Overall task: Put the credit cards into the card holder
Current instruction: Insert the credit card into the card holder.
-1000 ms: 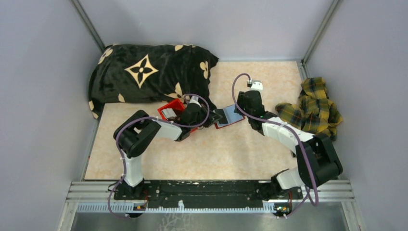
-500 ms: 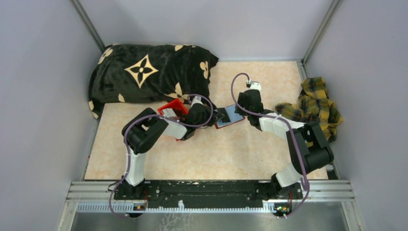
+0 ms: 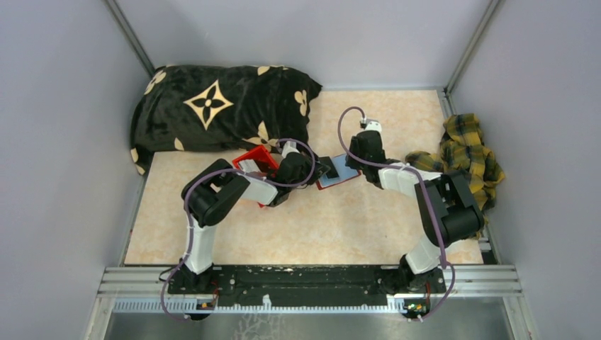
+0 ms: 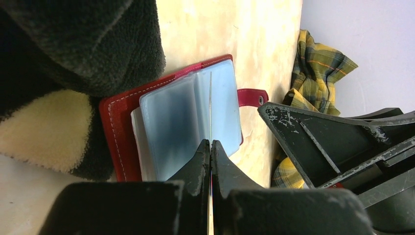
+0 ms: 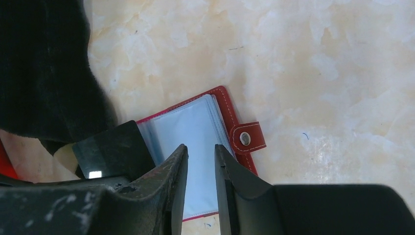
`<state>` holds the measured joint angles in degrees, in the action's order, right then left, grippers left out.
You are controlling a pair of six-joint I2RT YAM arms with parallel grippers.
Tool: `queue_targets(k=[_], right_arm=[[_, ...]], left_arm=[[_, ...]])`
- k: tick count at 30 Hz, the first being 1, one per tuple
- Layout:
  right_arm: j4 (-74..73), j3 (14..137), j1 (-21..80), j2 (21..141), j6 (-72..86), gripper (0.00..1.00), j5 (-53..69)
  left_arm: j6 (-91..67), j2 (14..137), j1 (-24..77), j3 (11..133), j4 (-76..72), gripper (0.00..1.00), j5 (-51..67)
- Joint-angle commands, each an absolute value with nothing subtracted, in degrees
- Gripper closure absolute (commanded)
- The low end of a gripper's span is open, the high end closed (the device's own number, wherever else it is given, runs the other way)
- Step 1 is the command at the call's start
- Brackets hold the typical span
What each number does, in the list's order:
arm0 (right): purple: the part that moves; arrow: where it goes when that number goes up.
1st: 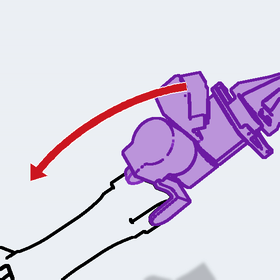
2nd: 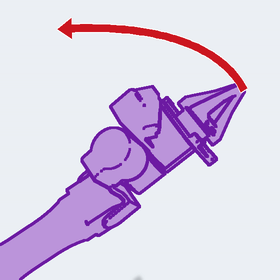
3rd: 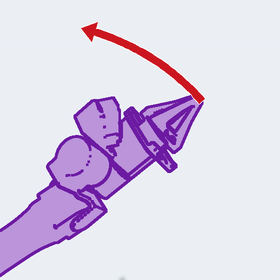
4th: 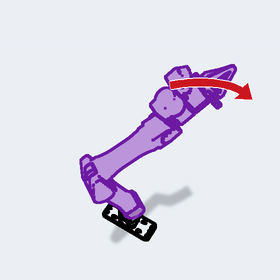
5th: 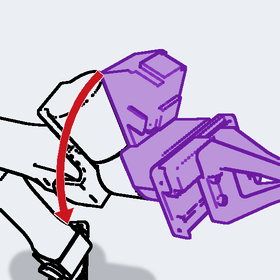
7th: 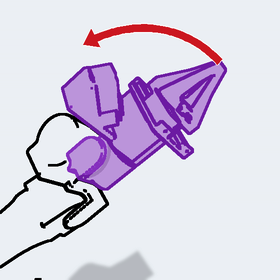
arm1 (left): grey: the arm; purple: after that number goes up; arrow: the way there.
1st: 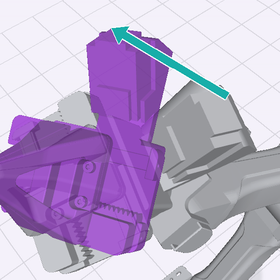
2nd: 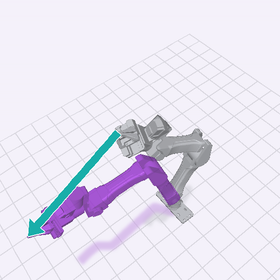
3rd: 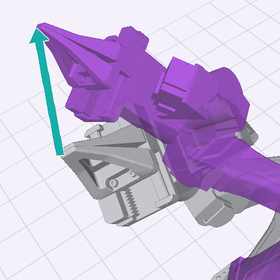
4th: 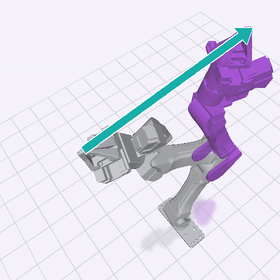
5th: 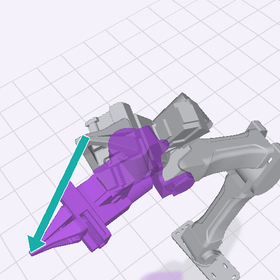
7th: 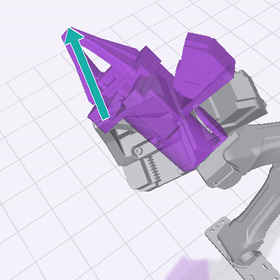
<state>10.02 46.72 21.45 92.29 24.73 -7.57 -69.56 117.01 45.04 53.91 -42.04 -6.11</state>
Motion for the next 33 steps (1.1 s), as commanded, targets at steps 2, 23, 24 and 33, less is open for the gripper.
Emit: queue_targets(k=[2, 23, 24, 33], right_arm=[[12.8, 49.6, 20.7, 93.8, 25.0, 0.73, -6.8], [10.8, 50.8, 20.2, 99.3, 25.8, 0.77, -7.0], [10.7, 50.9, 20.1, 99.4, 25.8, 0.77, -7.0], [10.2, 50.5, 19.7, 99.8, 26.1, 0.78, -6.9]], left_arm=[[-68.0, 118.0, 45.8, 55.8, -41.0, 1.00, -8.2], [-69.2, 120.5, 46.5, 58.1, -38.8, 1.00, -8.5], [-69.6, 120.8, 46.6, 58.2, -38.9, 1.00, -8.6], [-75.5, 121.1, 47.3, 56.6, -41.9, 1.00, -10.1]])
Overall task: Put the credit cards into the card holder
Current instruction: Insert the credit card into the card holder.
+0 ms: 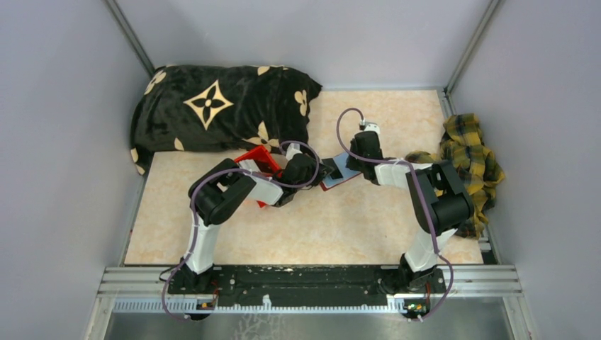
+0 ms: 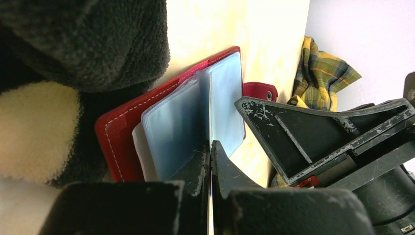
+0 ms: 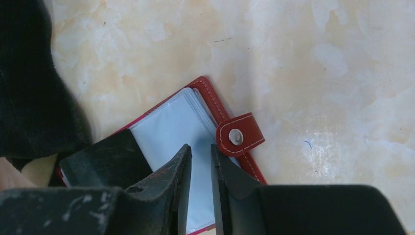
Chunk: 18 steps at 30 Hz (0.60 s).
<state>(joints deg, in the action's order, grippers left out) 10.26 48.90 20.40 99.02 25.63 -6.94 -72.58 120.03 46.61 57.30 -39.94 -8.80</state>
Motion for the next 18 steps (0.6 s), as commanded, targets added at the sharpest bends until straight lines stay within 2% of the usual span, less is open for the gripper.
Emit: queue_targets(k=[1, 18], right_arm=[[10.1, 50.5, 19.6, 99.8, 26.1, 0.78, -6.9], [9.7, 50.5, 19.2, 100.4, 26.3, 0.78, -6.2]], left_arm=[[-76.2, 121.0, 47.4, 56.4, -42.2, 1.00, -10.2], [-79.9, 122.2, 49.0, 56.5, -43.0, 1.00, -13.2]])
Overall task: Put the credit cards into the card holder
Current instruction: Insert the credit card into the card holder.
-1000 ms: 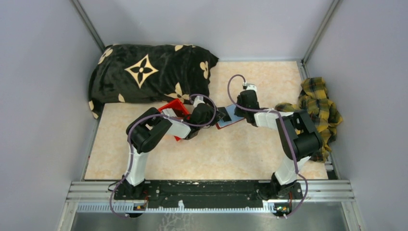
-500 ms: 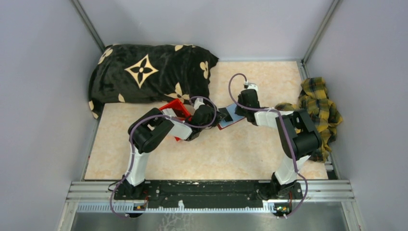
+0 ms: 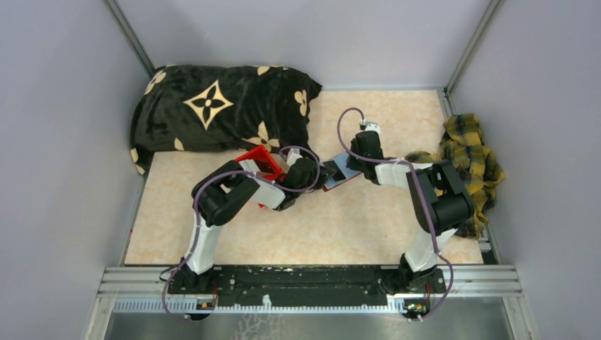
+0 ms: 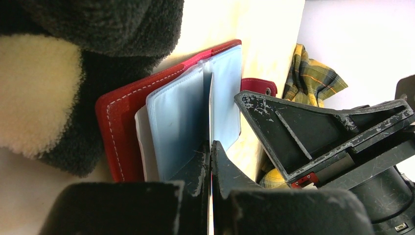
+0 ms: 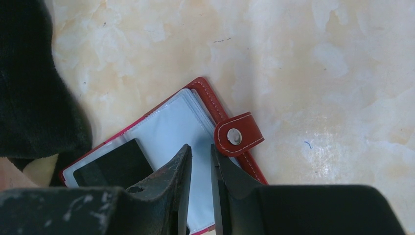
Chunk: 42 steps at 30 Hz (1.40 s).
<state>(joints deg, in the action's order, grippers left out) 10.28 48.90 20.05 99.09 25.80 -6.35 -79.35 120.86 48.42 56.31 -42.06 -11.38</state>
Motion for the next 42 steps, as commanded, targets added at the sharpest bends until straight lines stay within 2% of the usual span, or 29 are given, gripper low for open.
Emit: queue_targets(k=[1, 13, 20, 34, 42], right_arm=[[9.8, 50.4, 19.1, 100.5, 26.3, 0.78, -6.1], [8.8, 50.5, 18.9, 101.3, 25.9, 0.78, -5.6], [8.6, 50.7, 18.7, 102.3, 25.9, 0.78, -5.2], [7.4, 51.3, 18.4, 103.3, 25.7, 0.79, -4.9], [7.2, 51.4, 18.4, 103.2, 25.8, 0.79, -4.9]], left_arm=[[-79.7, 122.2, 49.1, 56.5, -42.9, 1.00, -13.6], [-77.4, 122.1, 49.5, 58.1, -35.7, 1.00, -17.6], [-77.3, 123.0, 49.4, 58.3, -36.5, 1.00, -20.1], [-71.7, 125.6, 49.4, 62.4, -34.1, 1.00, -13.7], [-74.8, 123.4, 50.1, 55.7, -35.4, 1.00, -13.2]])
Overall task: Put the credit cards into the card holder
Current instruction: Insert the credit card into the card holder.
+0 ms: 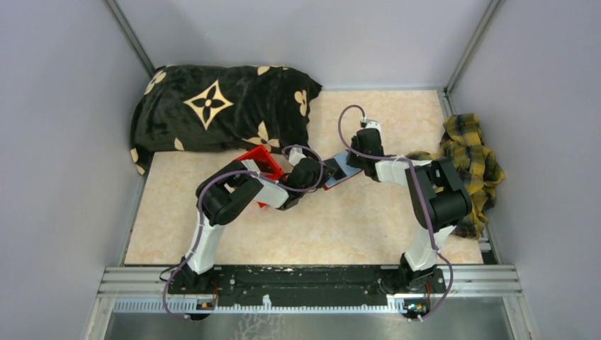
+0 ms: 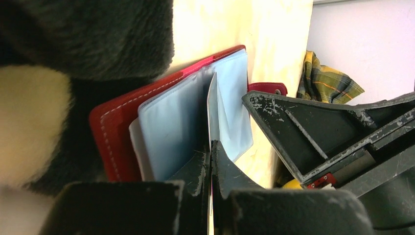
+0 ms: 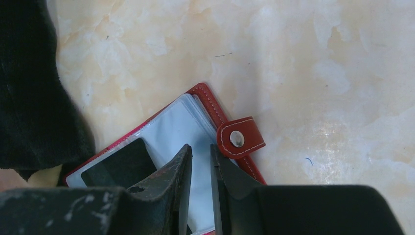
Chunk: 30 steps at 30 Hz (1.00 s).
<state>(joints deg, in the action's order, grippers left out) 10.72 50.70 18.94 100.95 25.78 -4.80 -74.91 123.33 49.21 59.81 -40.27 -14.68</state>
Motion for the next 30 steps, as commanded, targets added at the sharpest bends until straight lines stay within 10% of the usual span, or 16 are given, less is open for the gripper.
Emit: queue_targets(k=[1, 30], right_arm=[[7.1, 51.4, 18.3, 103.2, 25.8, 0.79, -5.0], [7.3, 52.1, 18.2, 105.5, 25.6, 0.79, -4.4]], left_arm=[[-75.4, 123.4, 50.2, 55.1, -35.6, 1.00, -13.3], [-78.6, 124.8, 48.2, 59.4, -29.0, 1.00, -16.3]])
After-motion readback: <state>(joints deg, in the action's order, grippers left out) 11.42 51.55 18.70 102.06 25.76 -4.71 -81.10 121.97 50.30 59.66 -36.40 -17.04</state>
